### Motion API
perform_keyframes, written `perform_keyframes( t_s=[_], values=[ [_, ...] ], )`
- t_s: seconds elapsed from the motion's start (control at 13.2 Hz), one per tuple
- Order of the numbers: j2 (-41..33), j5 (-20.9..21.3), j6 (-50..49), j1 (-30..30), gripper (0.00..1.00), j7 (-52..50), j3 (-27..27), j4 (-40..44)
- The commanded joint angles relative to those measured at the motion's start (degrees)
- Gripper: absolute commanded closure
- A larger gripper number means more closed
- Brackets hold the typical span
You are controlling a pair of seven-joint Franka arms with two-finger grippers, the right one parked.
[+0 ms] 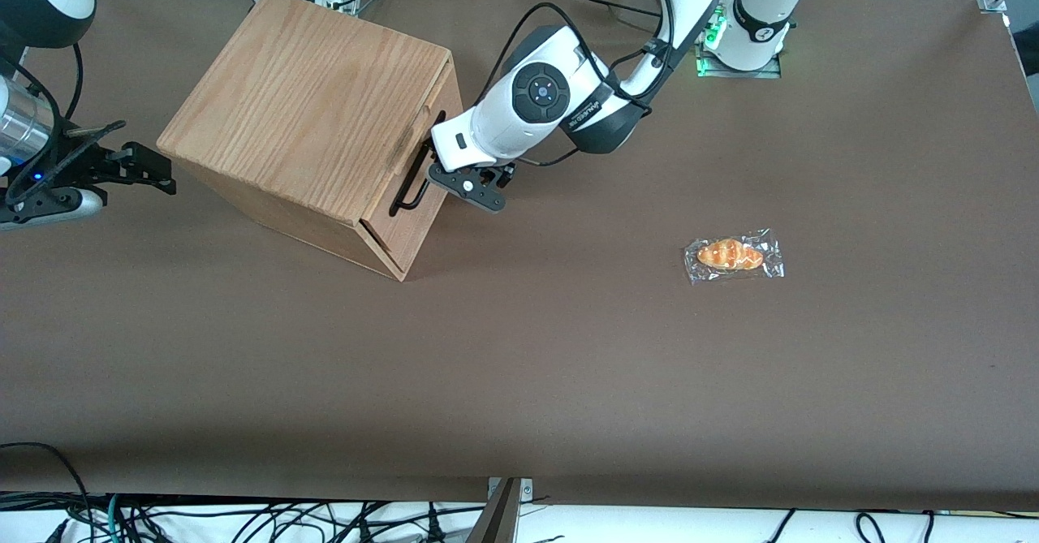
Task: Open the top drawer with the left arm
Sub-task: 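Pull the handle with the left gripper, sliding the drawer out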
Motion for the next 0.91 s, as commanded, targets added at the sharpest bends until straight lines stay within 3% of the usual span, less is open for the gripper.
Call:
perform_keyframes(
  t_s=[0.0,0.84],
  values=[
    [0.9,1.9,-1.5,1.0,0.00,2.3,0.5,0.8],
    [0.4,1.9,-5.8,7.7,0.00,4.9,0.4,1.6]
  ],
)
